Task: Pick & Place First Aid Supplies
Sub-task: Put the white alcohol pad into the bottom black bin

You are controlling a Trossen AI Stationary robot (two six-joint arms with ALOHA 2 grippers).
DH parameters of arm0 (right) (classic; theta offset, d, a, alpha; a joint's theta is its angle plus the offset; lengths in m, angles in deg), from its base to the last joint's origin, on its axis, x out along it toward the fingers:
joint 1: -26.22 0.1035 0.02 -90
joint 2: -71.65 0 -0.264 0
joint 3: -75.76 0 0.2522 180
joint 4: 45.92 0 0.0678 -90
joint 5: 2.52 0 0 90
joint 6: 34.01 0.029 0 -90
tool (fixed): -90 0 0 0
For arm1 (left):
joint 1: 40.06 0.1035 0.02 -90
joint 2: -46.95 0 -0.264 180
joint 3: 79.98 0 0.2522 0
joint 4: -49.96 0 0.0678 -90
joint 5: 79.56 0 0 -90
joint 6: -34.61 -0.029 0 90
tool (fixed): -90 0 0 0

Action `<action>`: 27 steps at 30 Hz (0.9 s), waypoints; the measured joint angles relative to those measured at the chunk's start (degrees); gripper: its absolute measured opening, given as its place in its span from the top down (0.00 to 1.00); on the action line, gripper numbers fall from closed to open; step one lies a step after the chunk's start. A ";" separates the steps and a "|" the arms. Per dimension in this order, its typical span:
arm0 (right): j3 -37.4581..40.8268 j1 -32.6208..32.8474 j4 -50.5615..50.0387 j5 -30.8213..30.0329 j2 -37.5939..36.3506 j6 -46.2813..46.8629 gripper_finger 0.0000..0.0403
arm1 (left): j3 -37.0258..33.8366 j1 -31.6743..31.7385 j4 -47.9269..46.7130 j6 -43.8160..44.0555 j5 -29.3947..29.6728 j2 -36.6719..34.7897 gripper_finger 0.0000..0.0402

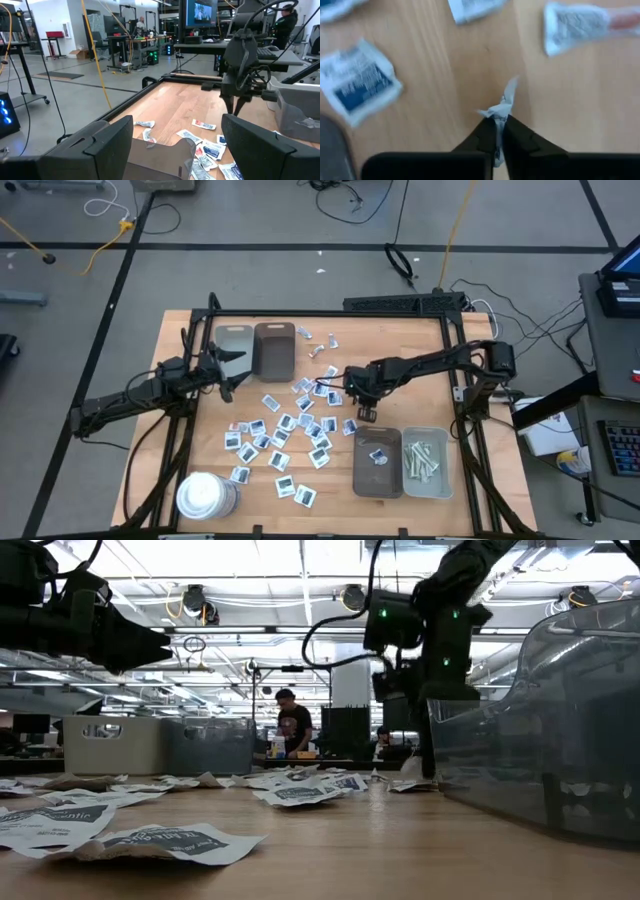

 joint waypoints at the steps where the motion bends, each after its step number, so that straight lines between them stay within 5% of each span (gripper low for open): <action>1: -0.82 -0.02 -1.70 -0.03 -0.71 0.17 0.97 | 0.00 -0.01 0.00 0.00 0.00 0.00 0.24; 16: -19.33 0.00 -27.80 1.66 -3.00 6.77 0.99 | 0.00 0.00 0.00 0.00 0.00 0.00 0.24; 27: -20.61 4.75 -32.56 2.87 -3.00 12.15 1.00 | 0.00 -0.02 0.00 0.00 0.00 0.00 0.24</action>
